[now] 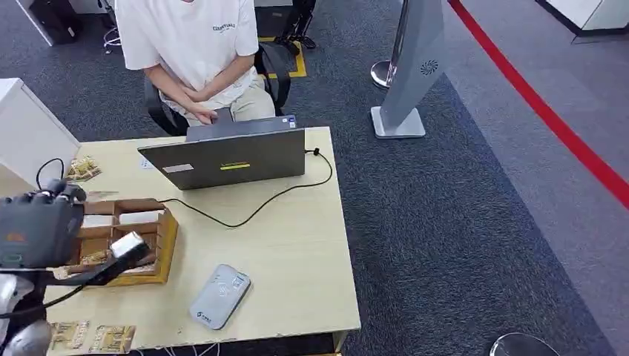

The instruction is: Pass the card to the sensor for recognition and then transmit it.

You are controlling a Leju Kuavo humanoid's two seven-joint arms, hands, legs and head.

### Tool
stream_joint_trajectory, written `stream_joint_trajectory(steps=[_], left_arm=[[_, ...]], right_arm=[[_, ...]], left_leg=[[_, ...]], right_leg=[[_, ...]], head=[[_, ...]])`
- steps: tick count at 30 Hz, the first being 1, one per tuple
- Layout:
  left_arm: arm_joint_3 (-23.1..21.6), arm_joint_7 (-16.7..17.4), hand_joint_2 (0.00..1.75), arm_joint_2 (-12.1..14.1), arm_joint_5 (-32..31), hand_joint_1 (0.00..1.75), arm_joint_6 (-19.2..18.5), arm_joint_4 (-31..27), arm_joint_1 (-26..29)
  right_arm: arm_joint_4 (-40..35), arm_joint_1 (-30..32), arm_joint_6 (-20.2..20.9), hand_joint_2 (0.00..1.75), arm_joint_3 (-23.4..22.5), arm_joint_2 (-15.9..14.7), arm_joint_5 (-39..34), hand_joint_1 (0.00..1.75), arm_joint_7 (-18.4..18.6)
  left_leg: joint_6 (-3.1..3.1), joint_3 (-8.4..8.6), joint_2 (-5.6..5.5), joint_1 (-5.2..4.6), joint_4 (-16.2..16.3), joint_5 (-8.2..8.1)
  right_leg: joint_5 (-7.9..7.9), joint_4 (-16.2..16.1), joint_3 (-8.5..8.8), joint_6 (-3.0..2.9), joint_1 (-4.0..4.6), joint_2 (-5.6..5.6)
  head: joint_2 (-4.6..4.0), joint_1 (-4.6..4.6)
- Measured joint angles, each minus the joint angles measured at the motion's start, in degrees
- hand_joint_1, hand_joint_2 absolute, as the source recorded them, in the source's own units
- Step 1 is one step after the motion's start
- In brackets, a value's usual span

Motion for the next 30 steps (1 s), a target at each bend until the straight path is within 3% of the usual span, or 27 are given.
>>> stream_joint_trajectory(steps=[1, 4, 8, 14, 20, 25, 30], left_arm=[[-0.3, 0.6, 1.75, -0.3, -3.0, 1.75, 3.6, 0.7, -2.2], [-0.4, 1.1, 1.75, -2.5, -11.7, 1.75, 19.8, 5.7, -7.2], [-0.4, -0.7, 1.75, -4.3, -13.8, 1.75, 28.3, 14.1, -10.3], [0.1, -1.4, 1.75, -6.4, -14.9, 1.75, 32.2, 29.5, -16.3], [0.2, 0.1, 1.75, -7.9, -15.2, 1.75, 33.0, 45.2, -24.2], [0.2, 0.8, 1.75, -8.6, -15.2, 1.75, 33.2, 53.8, -29.2], [0.2, 1.2, 1.75, -9.2, -15.3, 1.75, 33.3, 58.2, -31.7]], right_arm=[[0.0, -0.1, 0.3, 1.75, 0.0, 0.0, 0.6, 0.0, -0.2], [-0.1, -0.5, 0.4, 1.75, 0.5, 0.0, 2.5, 0.0, -1.2], [-0.1, -1.0, 0.7, 1.75, 0.9, 0.0, 3.4, 0.0, -1.9], [-0.2, -1.8, 1.8, 1.75, 1.5, 0.0, 4.6, 0.0, -1.7], [-0.2, -2.5, 2.8, 1.75, 1.9, 0.0, 5.6, 0.0, -1.5], [-0.2, -2.7, 3.1, 1.75, 1.9, 0.0, 5.7, 0.0, -1.7], [-0.3, -2.8, 2.9, 1.75, 1.9, 0.0, 5.8, 0.0, -1.7]], left_leg=[[0.01, -0.01, 0.0, -0.02, 0.0, 0.01], [0.03, 0.01, 0.0, -0.06, 0.0, 0.02], [0.03, 0.02, 0.02, -0.06, 0.0, 0.03], [-0.04, 0.01, 0.02, -0.01, 0.0, 0.11], [-0.05, 0.0, 0.02, -0.01, 0.0, 0.12], [-0.04, -0.01, 0.02, -0.02, 0.0, 0.12], [-0.04, -0.02, 0.03, -0.02, 0.0, 0.11]], right_leg=[[0.02, 0.0, 0.0, 0.0, -0.01, 0.0], [0.05, 0.0, 0.05, 0.04, -0.04, 0.02], [0.06, 0.0, 0.03, 0.06, -0.04, 0.04], [0.08, 0.0, 0.0, 0.03, -0.01, 0.05], [0.1, 0.0, 0.0, 0.03, -0.01, 0.06], [0.1, 0.0, 0.0, 0.03, -0.02, 0.07], [0.1, 0.0, -0.02, 0.03, -0.01, 0.07]], head=[[0.0, -0.04], [0.0, 0.04], [0.0, 0.02], [0.0, -0.04], [0.0, -0.07], [0.0, -0.02], [0.0, -0.02]])
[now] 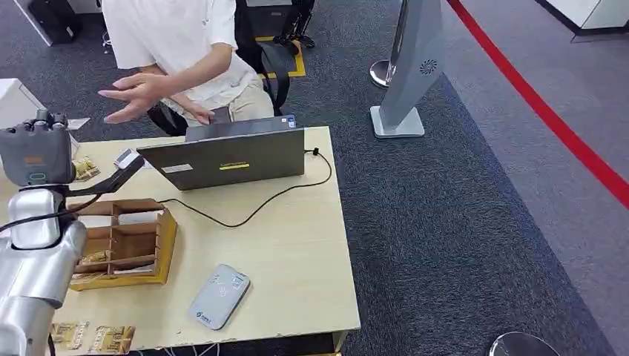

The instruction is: Pass the card to the sensor for recognition and then transmit it.

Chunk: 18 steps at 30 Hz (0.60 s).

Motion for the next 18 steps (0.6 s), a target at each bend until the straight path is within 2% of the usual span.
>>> stream_joint_trajectory(steps=[5, 6, 15, 18], left_arm=[[0.0, -0.3, 1.75, -0.4, 0.2, 1.75, 0.1, 1.4, -0.9], [0.0, -0.7, 1.75, -0.4, 0.3, 0.0, 0.1, 1.5, -0.9], [0.6, -3.0, 1.75, -0.5, 2.2, 0.0, -0.4, 1.8, -0.3], [0.9, -4.9, 1.75, -0.5, 5.1, 0.0, -1.2, -0.8, 2.2]], right_arm=[[0.0, 0.0, -0.1, 1.75, 0.0, 0.0, 0.2, 0.0, 0.1], [0.0, 0.0, -0.1, 1.75, 0.0, 0.0, 0.2, 0.0, 0.1], [0.0, 0.2, -0.6, 1.75, 0.0, 0.0, -0.2, 0.0, 0.1], [0.0, 0.4, -0.9, 1.75, -0.2, 0.0, -0.4, 0.0, 0.2]], left_leg=[[0.0, 0.0, 0.01, 0.0, 0.0, 0.0], [0.0, 0.0, 0.01, 0.0, 0.0, 0.0], [0.0, 0.0, 0.0, 0.0, 0.0, 0.0], [0.0, -0.02, 0.01, 0.0, 0.0, -0.01]], right_leg=[[0.0, 0.0, 0.0, 0.0, 0.0, 0.0], [0.0, 0.0, 0.01, 0.0, 0.0, 0.0], [0.0, 0.0, 0.01, 0.0, 0.0, 0.0], [-0.01, 0.0, 0.03, 0.0, 0.0, 0.02]], head=[[0.0, 0.0], [0.0, 0.0], [0.0, 0.0], [0.0, 0.02]])
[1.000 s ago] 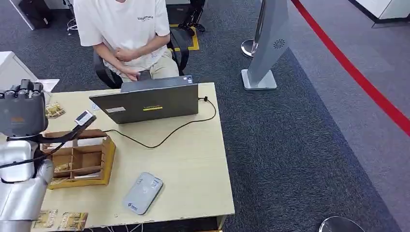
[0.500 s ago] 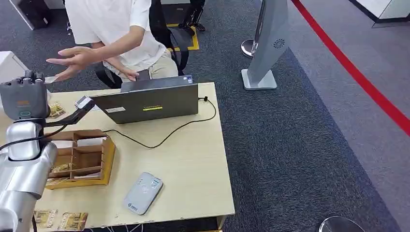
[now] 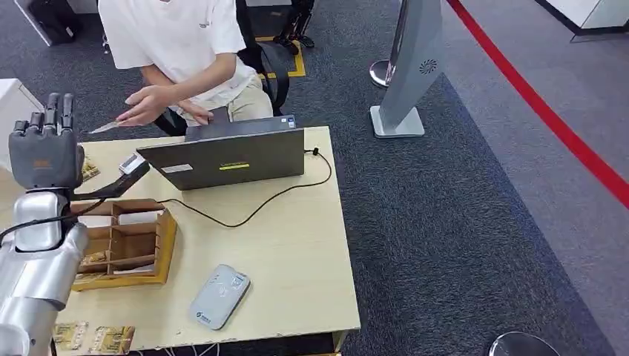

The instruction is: Pass the card to the sensor for recognition and then transmit it.

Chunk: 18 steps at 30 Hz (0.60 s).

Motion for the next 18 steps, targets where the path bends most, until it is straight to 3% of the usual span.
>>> stream_joint_trajectory(steps=[5, 9, 11, 12, 14, 16, 18], left_arm=[[1.5, -3.0, 1.75, 1.1, 7.5, 0.0, -2.2, -13.2, 12.1], [5.0, -5.2, 1.75, 1.7, 11.0, 0.0, -0.4, -26.3, 27.1], [8.4, -8.1, 1.75, 1.4, 12.0, 0.0, 1.0, -33.1, 36.6], [11.2, -11.1, 1.75, 0.5, 13.0, 0.0, 1.4, -36.1, 41.2], [18.9, -20.3, 1.75, -2.5, 17.3, 0.0, 1.4, -40.1, 48.1], [27.6, -28.1, 1.75, -5.3, 21.6, 0.0, 0.9, -42.1, 52.6], [37.1, -35.0, 1.75, -8.8, 23.2, 0.0, -1.9, -42.5, 53.4]], right_arm=[[0.0, 1.2, -0.9, 1.75, -1.4, 0.0, -1.6, 0.0, 0.0], [0.0, 2.2, -1.0, 1.75, -2.8, 0.0, -3.0, 0.0, 0.2], [0.1, 2.7, -1.2, 1.75, -3.7, 0.0, -3.8, 0.0, 0.3], [0.1, 3.0, -1.4, 1.75, -4.2, 0.0, -4.2, 0.0, 0.3], [0.2, 3.6, -1.8, 1.75, -5.0, 0.0, -4.9, 0.0, 0.1], [0.3, 3.9, -2.0, 1.75, -5.8, 0.0, -5.2, 0.0, 0.0], [0.4, 4.1, -2.4, 1.75, -6.2, 0.0, -5.2, 0.0, 0.1]], left_leg=[[-0.01, 0.02, 0.19, -0.01, 0.0, -0.1], [-0.07, 0.06, 0.39, -0.02, -0.1, -0.31], [-0.1, 0.12, 0.58, -0.02, -0.1, -0.46], [-0.05, 0.12, 0.62, -0.02, -0.1, -0.51], [-0.01, 0.09, 0.58, -0.01, -0.1, -0.54], [-0.02, 0.09, 0.56, 0.0, -0.1, -0.56], [-0.02, 0.04, 0.26, 0.01, -0.1, -0.56]], right_leg=[[-0.04, 0.0, -0.07, 0.0, -0.01, 0.26], [-0.17, 0.0, -0.08, -0.07, -0.01, 0.45], [-0.26, 0.0, -0.1, -0.09, -0.01, 0.6], [-0.33, 0.0, -0.1, -0.04, -0.01, 0.63], [-0.4, 0.0, -0.1, 0.0, -0.01, 0.59], [-0.41, 0.0, -0.11, -0.01, 0.0, 0.55], [-0.5, 0.0, -0.06, 0.04, 0.01, 0.29]], head=[[0.0, -0.04], [0.0, 0.0], [0.0, -0.02], [-0.02, -0.04], [0.0, 0.04], [0.0, 0.02], [0.0, 0.0]])
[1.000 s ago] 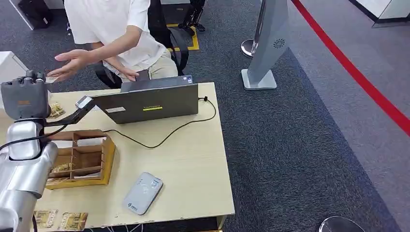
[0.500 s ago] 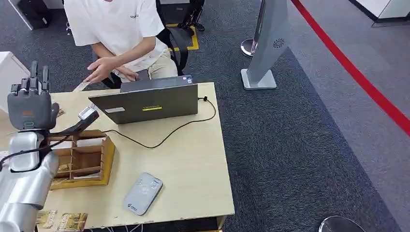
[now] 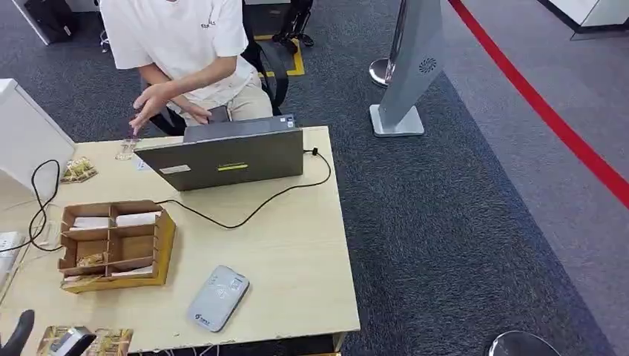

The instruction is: Pass the card to the sensor for recognition and then transmit it.

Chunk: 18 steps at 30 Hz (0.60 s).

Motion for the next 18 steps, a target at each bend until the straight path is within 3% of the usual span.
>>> stream_joint_trajectory(steps=[2, 7, 10, 13, 18], left_arm=[[11.6, -5.7, 1.75, -3.3, 0.1, 0.0, -3.6, 0.3, -0.5], [31.6, -6.8, 1.75, -7.7, 1.6, 0.0, -4.9, 6.8, -3.2], [40.9, -2.1, 1.75, -9.4, 1.2, 0.0, -8.1, 17.4, -6.8], [47.6, 3.8, 1.75, -9.3, -1.1, 0.0, -7.9, 31.5, -9.8], [55.5, 14.7, 1.75, -9.3, 4.7, 0.0, -15.2, 52.9, -13.7]], right_arm=[[0.1, 0.1, -0.6, 1.75, -0.5, 0.0, 0.0, 0.0, 0.1], [0.1, 0.5, -1.4, 1.75, -1.3, 0.0, -0.2, 0.0, 0.0], [0.1, 0.5, -1.6, 1.75, -1.8, 0.1, -0.5, 0.0, 0.2], [0.1, 0.4, -1.2, 1.75, -2.0, 0.3, -0.2, 0.0, 1.0], [0.1, 0.0, -0.4, 1.75, -2.1, 0.5, 1.6, 0.0, 2.0]], left_leg=[[-0.01, 0.03, 0.0, 0.04, 0.0, 0.0], [-0.01, 0.11, -0.07, 0.02, 0.0, 0.02], [0.0, 0.12, -0.19, 0.01, 0.0, 0.03], [0.01, 0.15, -0.19, -0.01, 0.0, 0.03], [0.05, 0.15, -0.29, -0.06, 0.0, 0.06]], right_leg=[[-0.04, 0.0, 0.07, -0.04, 0.04, -0.03], [-0.01, 0.0, 0.11, -0.07, 0.03, -0.11], [-0.02, 0.0, 0.22, -0.07, 0.02, -0.23], [-0.01, 0.0, 0.24, -0.06, 0.01, -0.23], [0.01, 0.0, 0.29, -0.03, -0.03, -0.35]], head=[[0.0, 0.06], [0.0, -0.02], [0.0, -0.02], [0.0, 0.0], [0.0, 0.04]])
